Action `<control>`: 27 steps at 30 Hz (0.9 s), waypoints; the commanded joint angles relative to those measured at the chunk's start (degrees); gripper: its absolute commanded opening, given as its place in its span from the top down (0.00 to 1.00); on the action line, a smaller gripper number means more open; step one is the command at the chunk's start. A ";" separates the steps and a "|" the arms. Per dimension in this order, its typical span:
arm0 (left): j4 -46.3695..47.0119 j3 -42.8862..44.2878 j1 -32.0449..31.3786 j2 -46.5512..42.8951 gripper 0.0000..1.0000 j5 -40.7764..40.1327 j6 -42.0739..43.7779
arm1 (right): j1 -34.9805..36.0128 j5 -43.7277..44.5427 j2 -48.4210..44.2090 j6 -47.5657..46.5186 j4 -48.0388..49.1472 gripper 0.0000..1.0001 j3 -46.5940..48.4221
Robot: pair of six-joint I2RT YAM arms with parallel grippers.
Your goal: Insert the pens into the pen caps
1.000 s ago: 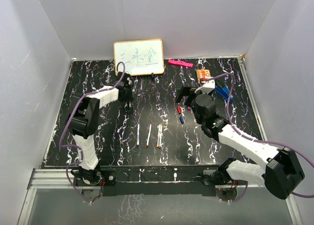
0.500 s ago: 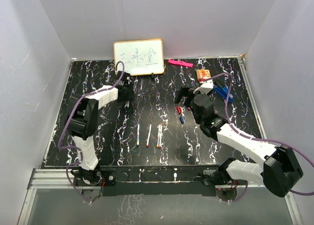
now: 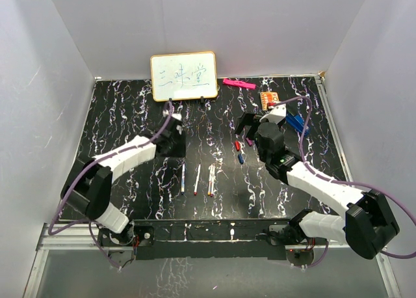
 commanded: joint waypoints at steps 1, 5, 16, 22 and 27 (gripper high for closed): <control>-7.55 -5.62 -7.08 -4.95 0.52 -0.45 -3.98 | -0.46 2.15 -1.36 1.46 1.09 0.02 -0.06; -10.63 -8.27 -9.60 -9.04 0.52 -0.13 -7.71 | -0.50 2.44 -2.73 1.78 1.07 0.02 -1.07; -11.36 -9.28 -11.61 -9.91 0.53 4.57 -9.57 | -0.60 3.84 -4.20 3.23 1.04 0.06 -2.93; -10.70 -9.79 -12.94 -8.02 0.54 4.06 -10.59 | -0.63 3.93 -4.71 3.28 0.90 0.07 -3.21; -11.17 -9.53 -13.44 -6.63 0.54 3.20 -10.81 | -0.68 4.12 -4.90 3.66 1.05 0.10 -3.51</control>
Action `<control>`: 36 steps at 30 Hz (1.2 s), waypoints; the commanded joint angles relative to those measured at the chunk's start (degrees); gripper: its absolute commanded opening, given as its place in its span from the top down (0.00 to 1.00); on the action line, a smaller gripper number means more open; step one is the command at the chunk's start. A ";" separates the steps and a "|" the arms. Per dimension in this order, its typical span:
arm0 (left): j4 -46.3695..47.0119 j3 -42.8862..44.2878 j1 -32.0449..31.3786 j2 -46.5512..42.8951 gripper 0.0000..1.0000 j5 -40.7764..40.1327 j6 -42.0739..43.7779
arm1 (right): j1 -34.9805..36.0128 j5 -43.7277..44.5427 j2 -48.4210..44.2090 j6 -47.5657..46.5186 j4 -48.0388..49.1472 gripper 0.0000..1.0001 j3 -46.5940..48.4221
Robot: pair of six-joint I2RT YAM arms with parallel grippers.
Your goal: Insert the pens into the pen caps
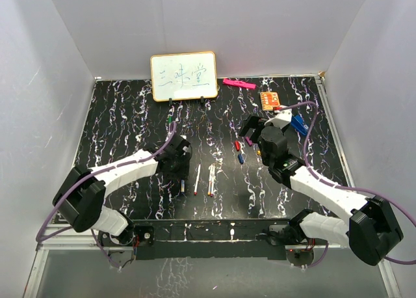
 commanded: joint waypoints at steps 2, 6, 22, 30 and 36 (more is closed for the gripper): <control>-1.38 0.30 -0.83 1.66 0.54 -0.35 -0.63 | -0.25 1.37 -1.75 1.26 1.66 0.10 -0.68; -2.76 1.30 -1.41 4.28 0.54 -1.93 -0.25 | -0.27 0.97 -1.74 1.75 1.75 0.11 -0.98; -2.64 0.96 -1.94 10.38 0.57 -6.04 -0.74 | -0.34 0.73 -1.54 2.20 2.40 0.18 -1.67; -1.65 1.02 -1.99 13.16 0.58 -5.79 0.15 | -0.46 0.78 -2.21 2.17 2.12 0.18 -2.03; -2.00 1.27 -1.94 15.56 0.74 -5.97 -0.07 | -0.43 0.55 -1.91 2.96 2.14 0.18 -2.01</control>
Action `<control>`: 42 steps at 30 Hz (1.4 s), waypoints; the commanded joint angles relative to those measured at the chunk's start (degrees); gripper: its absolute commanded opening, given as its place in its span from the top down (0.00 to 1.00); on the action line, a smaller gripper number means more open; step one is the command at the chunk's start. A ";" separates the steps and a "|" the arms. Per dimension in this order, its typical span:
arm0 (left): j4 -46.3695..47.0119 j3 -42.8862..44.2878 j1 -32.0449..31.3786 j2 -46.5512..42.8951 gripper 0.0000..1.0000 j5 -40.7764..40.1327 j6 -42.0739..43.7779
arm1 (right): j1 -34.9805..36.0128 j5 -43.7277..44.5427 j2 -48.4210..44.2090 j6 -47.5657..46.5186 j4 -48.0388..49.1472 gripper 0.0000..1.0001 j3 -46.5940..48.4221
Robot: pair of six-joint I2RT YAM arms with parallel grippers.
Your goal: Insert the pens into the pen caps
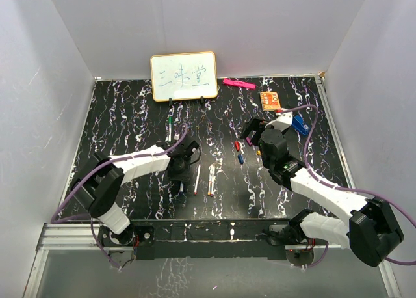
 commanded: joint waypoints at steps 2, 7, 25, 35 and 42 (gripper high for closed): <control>-0.61 -1.31 -0.09 7.78 0.78 -1.97 0.46 | -0.38 0.10 -1.06 1.01 2.12 0.19 0.07; -0.79 -1.23 -0.09 12.79 0.90 -2.22 0.21 | -0.42 -0.04 -1.37 0.81 2.02 0.19 0.30; -0.81 -1.24 -0.09 5.18 1.00 -0.25 2.67 | -0.37 1.73 4.86 -0.48 -11.25 0.40 2.82; -3.45 1.32 -0.09 -3.44 1.00 0.23 3.84 | -0.39 -5.99 14.28 -2.85 -16.21 0.60 7.02; -5.33 2.62 -0.09 -5.84 1.00 2.20 4.55 | -0.41 -12.65 18.40 -4.80 -16.60 0.60 10.07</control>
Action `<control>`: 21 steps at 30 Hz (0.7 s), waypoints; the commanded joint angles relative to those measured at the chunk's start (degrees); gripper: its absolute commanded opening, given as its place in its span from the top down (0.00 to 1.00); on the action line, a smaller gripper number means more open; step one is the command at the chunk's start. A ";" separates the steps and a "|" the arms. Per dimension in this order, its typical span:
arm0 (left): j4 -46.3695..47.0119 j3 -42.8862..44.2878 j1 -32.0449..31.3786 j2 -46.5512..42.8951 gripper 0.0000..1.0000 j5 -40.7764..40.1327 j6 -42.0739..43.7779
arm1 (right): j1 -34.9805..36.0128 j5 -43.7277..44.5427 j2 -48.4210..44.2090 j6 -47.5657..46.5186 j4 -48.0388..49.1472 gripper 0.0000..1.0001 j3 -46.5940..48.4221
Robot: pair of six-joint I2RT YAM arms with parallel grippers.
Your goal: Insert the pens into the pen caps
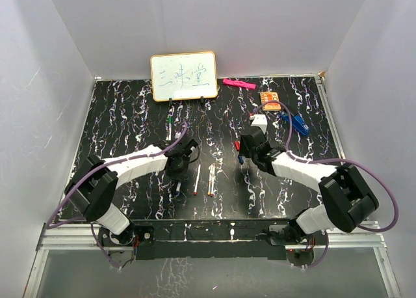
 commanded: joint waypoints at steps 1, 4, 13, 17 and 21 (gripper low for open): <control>-3.16 1.48 0.02 -3.95 1.00 1.65 1.12 | -0.23 -5.61 1.72 -1.96 0.44 0.61 4.20; -3.14 1.95 0.02 -5.27 1.00 3.06 1.38 | -0.17 -7.44 3.25 -2.16 0.19 0.61 4.63; -2.52 2.30 0.03 -7.17 1.00 4.37 1.40 | -0.15 -9.86 6.88 -2.24 -0.70 0.61 5.11; -1.76 1.97 0.02 -7.44 1.00 4.76 1.17 | -0.18 -10.18 7.95 -2.26 -1.46 0.62 5.42; -1.26 1.84 0.03 -7.43 1.00 5.04 1.12 | -0.15 -10.77 8.89 -2.12 -1.51 0.63 5.26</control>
